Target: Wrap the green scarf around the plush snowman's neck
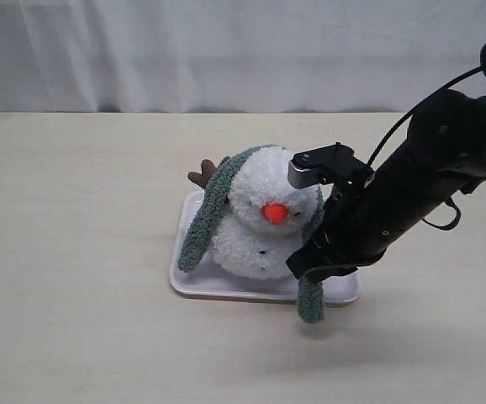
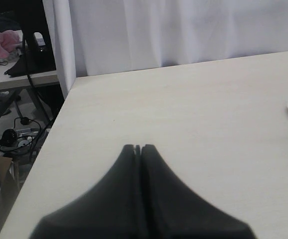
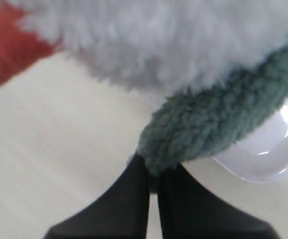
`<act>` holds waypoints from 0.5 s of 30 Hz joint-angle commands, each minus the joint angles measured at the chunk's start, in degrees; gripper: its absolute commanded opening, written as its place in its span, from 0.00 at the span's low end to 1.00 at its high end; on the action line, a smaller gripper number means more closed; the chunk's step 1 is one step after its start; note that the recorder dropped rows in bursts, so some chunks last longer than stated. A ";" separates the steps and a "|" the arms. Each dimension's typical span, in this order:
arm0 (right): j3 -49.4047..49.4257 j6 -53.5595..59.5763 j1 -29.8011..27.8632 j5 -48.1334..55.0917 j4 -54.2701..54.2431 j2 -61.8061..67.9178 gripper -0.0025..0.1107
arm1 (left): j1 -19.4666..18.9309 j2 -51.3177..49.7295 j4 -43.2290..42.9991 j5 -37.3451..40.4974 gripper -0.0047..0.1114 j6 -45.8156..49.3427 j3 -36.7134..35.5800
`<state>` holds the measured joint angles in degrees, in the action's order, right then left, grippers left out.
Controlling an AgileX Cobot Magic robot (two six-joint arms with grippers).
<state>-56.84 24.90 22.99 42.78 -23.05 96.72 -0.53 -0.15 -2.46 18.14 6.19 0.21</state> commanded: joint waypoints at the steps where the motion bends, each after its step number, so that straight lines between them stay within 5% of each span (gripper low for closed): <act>1: -0.39 1.27 -0.15 -0.84 -0.29 -0.40 0.19 | 0.32 0.15 0.14 -0.44 0.04 -0.03 -0.21; 7: -0.39 1.27 -0.15 1.09 -4.20 -0.89 0.46 | 0.32 0.15 0.14 -0.44 0.04 -0.03 -0.21; 15: -0.39 1.49 -0.15 12.99 -11.49 -4.69 0.49 | 0.32 0.15 0.14 -0.44 0.04 -0.03 -0.21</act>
<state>-56.84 25.77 22.99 50.06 -31.90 93.57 -0.53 -0.15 -2.46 18.14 6.19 0.21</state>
